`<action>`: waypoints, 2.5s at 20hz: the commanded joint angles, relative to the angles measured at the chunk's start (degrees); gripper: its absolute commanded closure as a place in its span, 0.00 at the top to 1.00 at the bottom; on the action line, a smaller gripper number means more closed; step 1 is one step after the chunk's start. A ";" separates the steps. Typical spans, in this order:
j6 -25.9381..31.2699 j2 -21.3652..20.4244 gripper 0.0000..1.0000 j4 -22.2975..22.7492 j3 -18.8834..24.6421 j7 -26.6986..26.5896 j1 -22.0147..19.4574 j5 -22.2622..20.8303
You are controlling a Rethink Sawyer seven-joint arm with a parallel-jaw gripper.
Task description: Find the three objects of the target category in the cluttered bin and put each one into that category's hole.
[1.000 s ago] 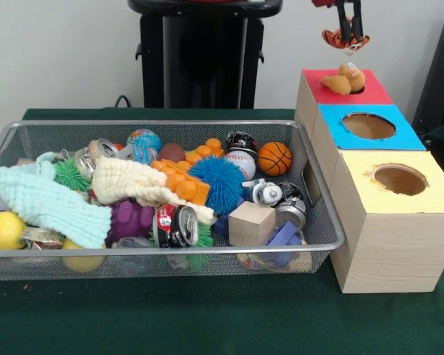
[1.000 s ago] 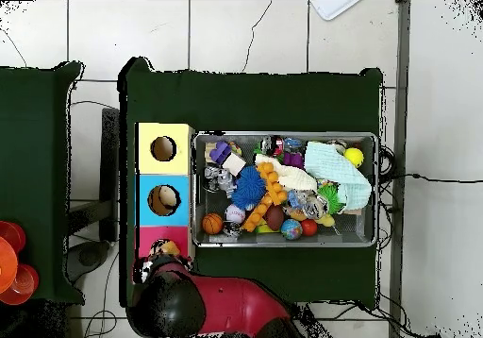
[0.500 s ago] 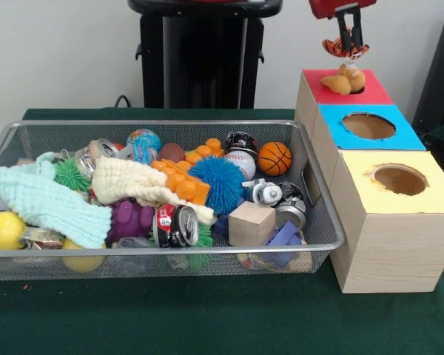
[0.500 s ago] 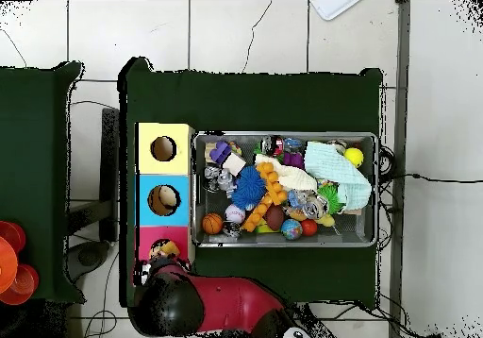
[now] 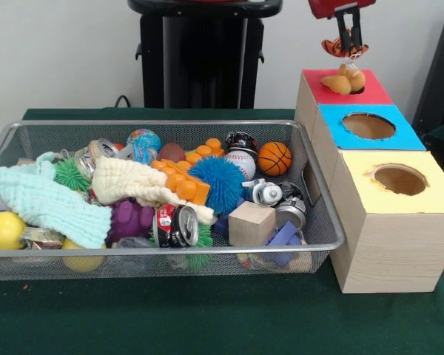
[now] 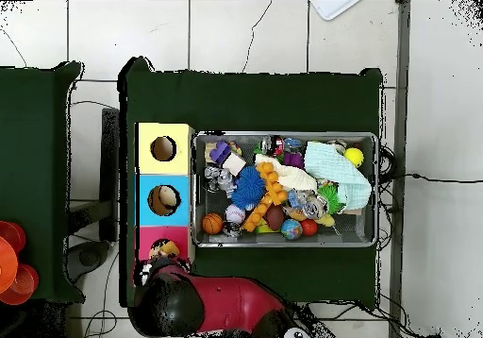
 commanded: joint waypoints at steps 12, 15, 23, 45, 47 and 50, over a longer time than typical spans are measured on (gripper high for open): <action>-0.25 0.48 0.00 -6.44 -3.59 6.13 -0.09 -2.86; -0.31 1.08 0.00 -6.86 -4.24 5.93 0.15 -3.33; -2.78 3.43 0.00 -8.00 -5.95 5.91 0.98 -5.41; -8.51 6.03 0.00 -8.23 -3.87 10.00 1.77 -4.24; -9.03 5.90 0.00 -7.81 -3.55 10.40 1.78 -4.16; -9.03 6.10 0.00 -8.20 -3.62 10.59 2.11 -3.68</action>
